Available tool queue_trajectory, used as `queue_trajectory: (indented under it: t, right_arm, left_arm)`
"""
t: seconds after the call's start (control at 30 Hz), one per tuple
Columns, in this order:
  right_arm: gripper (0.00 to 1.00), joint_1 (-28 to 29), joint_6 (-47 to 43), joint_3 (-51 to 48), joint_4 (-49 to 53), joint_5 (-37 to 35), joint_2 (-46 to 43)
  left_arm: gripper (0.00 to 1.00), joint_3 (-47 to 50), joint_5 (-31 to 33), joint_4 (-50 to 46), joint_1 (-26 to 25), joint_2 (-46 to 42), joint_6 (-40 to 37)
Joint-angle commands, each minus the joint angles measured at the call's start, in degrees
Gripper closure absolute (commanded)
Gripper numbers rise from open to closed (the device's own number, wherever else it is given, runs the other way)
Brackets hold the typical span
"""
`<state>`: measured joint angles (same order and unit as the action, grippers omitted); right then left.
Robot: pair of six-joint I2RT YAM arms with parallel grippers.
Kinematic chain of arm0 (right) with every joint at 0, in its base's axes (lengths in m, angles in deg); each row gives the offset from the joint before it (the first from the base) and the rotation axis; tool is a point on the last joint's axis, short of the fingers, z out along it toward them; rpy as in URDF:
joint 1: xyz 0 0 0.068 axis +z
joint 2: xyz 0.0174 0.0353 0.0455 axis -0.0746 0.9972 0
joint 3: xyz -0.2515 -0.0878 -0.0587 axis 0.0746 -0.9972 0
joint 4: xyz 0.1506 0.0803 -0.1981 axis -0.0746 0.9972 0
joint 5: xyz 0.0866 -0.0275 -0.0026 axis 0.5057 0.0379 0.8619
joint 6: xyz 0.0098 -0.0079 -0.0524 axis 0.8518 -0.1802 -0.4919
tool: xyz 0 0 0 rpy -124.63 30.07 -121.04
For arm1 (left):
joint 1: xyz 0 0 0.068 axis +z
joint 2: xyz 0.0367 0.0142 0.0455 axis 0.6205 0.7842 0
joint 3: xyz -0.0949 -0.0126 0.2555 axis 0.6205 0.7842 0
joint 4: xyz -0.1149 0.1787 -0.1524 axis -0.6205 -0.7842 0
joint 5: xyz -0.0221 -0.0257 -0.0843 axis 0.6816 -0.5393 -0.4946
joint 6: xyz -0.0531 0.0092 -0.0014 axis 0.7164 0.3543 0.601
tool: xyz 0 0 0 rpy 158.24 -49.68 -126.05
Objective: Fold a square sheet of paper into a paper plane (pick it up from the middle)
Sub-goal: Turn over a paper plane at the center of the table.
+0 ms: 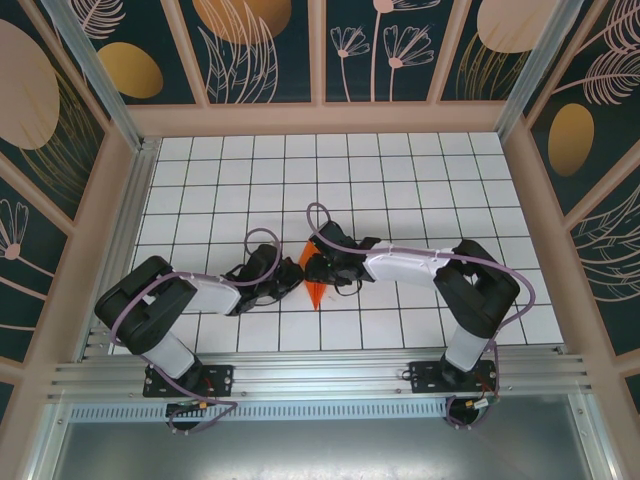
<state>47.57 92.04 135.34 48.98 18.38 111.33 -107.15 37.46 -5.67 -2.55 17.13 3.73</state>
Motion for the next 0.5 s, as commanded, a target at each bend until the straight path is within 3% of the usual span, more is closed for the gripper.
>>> queue_trajectory:
  t: [0.0,0.2,0.47]
  right_arm:
    - [0.52,0.4,-0.4,0.0,-1.2,-0.9,-0.1]
    - [0.49,0.5,-1.1,-1.8,-2.2,-0.2,-0.8]
    - [0.54,1.2,-1.9,-1.8,-1.2,-0.3,0.0]
  left_arm:
    - [1.0,1.5,-0.8,3.4,0.2,0.2,1.8]
    - [1.0,3.6,-1.8,7.8,0.3,1.0,3.8]
    - [1.0,4.2,-2.3,9.6,0.3,1.4,4.3]
